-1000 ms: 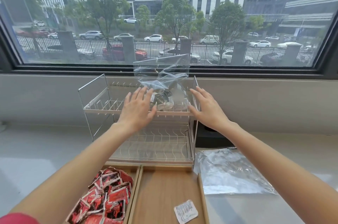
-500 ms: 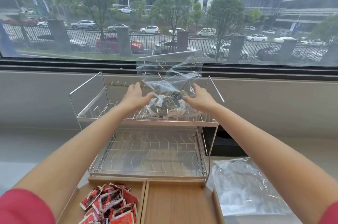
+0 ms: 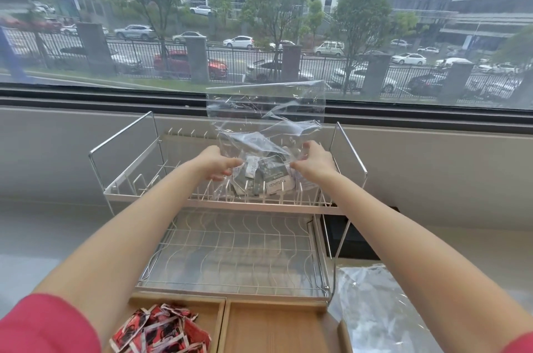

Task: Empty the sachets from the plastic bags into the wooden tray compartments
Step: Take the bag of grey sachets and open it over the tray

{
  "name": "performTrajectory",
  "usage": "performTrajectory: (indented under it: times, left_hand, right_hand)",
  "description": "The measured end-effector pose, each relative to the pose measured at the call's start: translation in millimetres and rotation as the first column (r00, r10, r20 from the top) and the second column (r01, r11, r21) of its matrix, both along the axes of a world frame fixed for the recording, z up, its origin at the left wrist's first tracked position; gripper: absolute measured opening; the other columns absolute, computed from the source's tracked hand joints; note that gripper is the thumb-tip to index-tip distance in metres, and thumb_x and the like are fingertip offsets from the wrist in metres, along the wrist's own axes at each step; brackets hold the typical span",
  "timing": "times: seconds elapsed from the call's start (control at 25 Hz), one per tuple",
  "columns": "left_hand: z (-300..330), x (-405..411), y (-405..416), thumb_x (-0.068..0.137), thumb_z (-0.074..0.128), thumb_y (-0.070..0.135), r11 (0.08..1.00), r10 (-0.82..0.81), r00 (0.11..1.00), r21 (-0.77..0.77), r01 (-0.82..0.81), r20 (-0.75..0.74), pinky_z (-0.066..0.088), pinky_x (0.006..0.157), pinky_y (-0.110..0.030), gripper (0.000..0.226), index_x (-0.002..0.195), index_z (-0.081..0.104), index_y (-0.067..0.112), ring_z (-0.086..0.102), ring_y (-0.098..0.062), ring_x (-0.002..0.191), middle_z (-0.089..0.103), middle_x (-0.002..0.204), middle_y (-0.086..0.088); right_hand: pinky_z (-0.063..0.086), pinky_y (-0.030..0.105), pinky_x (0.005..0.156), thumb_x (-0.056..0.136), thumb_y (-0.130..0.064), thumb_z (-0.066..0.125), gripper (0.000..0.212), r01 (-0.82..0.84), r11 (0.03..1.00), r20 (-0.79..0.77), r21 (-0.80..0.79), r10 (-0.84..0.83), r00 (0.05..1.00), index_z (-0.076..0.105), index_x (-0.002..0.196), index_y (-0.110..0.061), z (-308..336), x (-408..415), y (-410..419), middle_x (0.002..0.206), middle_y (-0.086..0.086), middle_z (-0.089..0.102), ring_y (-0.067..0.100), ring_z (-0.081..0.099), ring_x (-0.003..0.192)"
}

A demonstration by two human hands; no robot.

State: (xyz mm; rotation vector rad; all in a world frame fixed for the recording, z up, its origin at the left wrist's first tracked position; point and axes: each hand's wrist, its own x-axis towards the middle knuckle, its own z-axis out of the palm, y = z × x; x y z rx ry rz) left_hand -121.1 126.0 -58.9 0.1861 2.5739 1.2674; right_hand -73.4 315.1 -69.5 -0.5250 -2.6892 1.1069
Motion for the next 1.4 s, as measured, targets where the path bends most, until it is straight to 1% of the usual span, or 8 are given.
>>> performTrajectory:
  times: [0.2, 0.4, 0.6, 0.76, 0.88, 1.0, 1.2, 1.4]
  left_hand:
    - [10.9, 2.2, -9.8, 0.086, 0.056, 0.021, 0.969, 0.112, 0.992, 0.228, -0.095, -0.065, 0.041, 0.061, -0.018, 0.012, 0.092, 0.060, 0.011, 0.052, -0.008, 0.068, 0.058, 0.096, -0.008]
    - [51.2, 26.0, -18.3, 0.087, 0.054, 0.022, 0.912, 0.191, 0.951, 0.402, -0.080, -0.245, 0.040, 0.062, -0.018, 0.028, 0.109, 0.057, 0.005, 0.051, -0.008, 0.073, 0.056, 0.083, 0.002]
    - [81.7, 70.6, -27.4, 0.090, 0.048, 0.021, 0.825, 0.228, 0.926, 0.564, -0.019, -0.302, 0.044, 0.079, -0.034, 0.008, 0.083, 0.051, 0.019, 0.056, -0.017, 0.092, 0.058, 0.089, 0.003]
    - [83.8, 123.7, -41.6, 0.093, 0.044, 0.015, 0.691, 0.191, 0.952, 0.722, 0.044, -0.241, 0.050, 0.074, -0.027, 0.012, 0.083, 0.048, 0.021, 0.064, -0.015, 0.084, 0.063, 0.091, 0.000]
    - [62.6, 159.6, -54.0, 0.093, 0.043, 0.013, 0.624, 0.162, 0.969, 0.780, 0.046, -0.187, 0.052, 0.077, -0.029, 0.013, 0.084, 0.049, 0.019, 0.065, -0.018, 0.083, 0.063, 0.091, 0.000]
    - [26.6, 193.8, -65.7, 0.093, 0.042, 0.013, 0.631, 0.166, 0.974, 0.776, 0.013, -0.152, 0.051, 0.072, -0.026, 0.016, 0.081, 0.050, 0.020, 0.064, -0.015, 0.080, 0.062, 0.090, 0.002]
    - [-47.2, 232.9, -83.9, 0.093, 0.041, 0.011, 0.698, 0.161, 0.984, 0.714, -0.054, -0.082, 0.055, 0.063, -0.018, 0.015, 0.085, 0.051, 0.020, 0.067, -0.005, 0.069, 0.065, 0.093, -0.001]
    - [-103.3, 261.0, -92.5, 0.093, 0.040, 0.010, 0.782, 0.207, 0.978, 0.598, -0.176, 0.018, 0.049, 0.046, -0.014, 0.026, 0.119, 0.042, 0.007, 0.064, -0.002, 0.056, 0.063, 0.084, -0.003]
  right_hand:
    - [0.045, 0.041, 0.096, 0.079, -0.011, 0.063, 0.050, -0.013, 1.000, -0.204, -0.008, 0.012, 0.979, 0.047, 0.125, -0.018, 17.0, 11.8, -6.1, 0.116, 0.009, 0.062, 0.026, 0.056, 0.110]
    - [0.045, 0.028, 0.085, 0.080, -0.010, 0.063, 0.050, -0.060, 0.997, -0.383, -0.048, 0.037, 0.923, 0.046, 0.126, -0.014, 61.4, 39.4, -8.5, 0.107, 0.003, 0.059, 0.017, 0.054, 0.097]
    - [0.046, 0.040, 0.097, 0.078, -0.015, 0.067, 0.052, -0.101, 0.993, -0.486, -0.067, 0.056, 0.872, 0.045, 0.125, -0.013, 90.2, 87.6, -23.8, 0.112, 0.008, 0.060, 0.021, 0.057, 0.102]
    - [0.044, 0.030, 0.093, 0.079, -0.011, 0.066, 0.054, -0.154, 0.984, -0.519, -0.094, 0.084, 0.851, 0.043, 0.127, -0.013, 84.5, 137.3, -39.4, 0.108, 0.000, 0.055, 0.014, 0.052, 0.099]
    - [0.044, 0.027, 0.088, 0.080, -0.011, 0.066, 0.055, -0.153, 0.984, -0.511, -0.091, 0.086, 0.855, 0.040, 0.129, -0.014, 52.9, 171.4, -52.8, 0.102, -0.003, 0.053, 0.013, 0.053, 0.097]
    - [0.041, 0.014, 0.076, 0.082, -0.010, 0.063, 0.058, -0.161, 0.972, -0.451, -0.171, 0.068, 0.890, 0.036, 0.132, -0.015, 9.1, 202.3, -64.6, 0.099, -0.003, 0.051, 0.012, 0.053, 0.095]
    - [0.043, 0.012, 0.063, 0.083, -0.010, 0.062, 0.056, -0.139, 0.948, -0.260, -0.287, 0.063, 0.964, 0.035, 0.131, -0.011, -70.7, 239.9, -75.7, 0.096, -0.004, 0.051, 0.009, 0.050, 0.088]
    - [0.042, 0.012, 0.067, 0.083, -0.011, 0.060, 0.055, -0.114, 0.937, -0.102, -0.330, 0.085, 0.991, 0.035, 0.132, -0.012, -126.1, 263.3, -84.6, 0.104, 0.001, 0.054, 0.012, 0.052, 0.095]
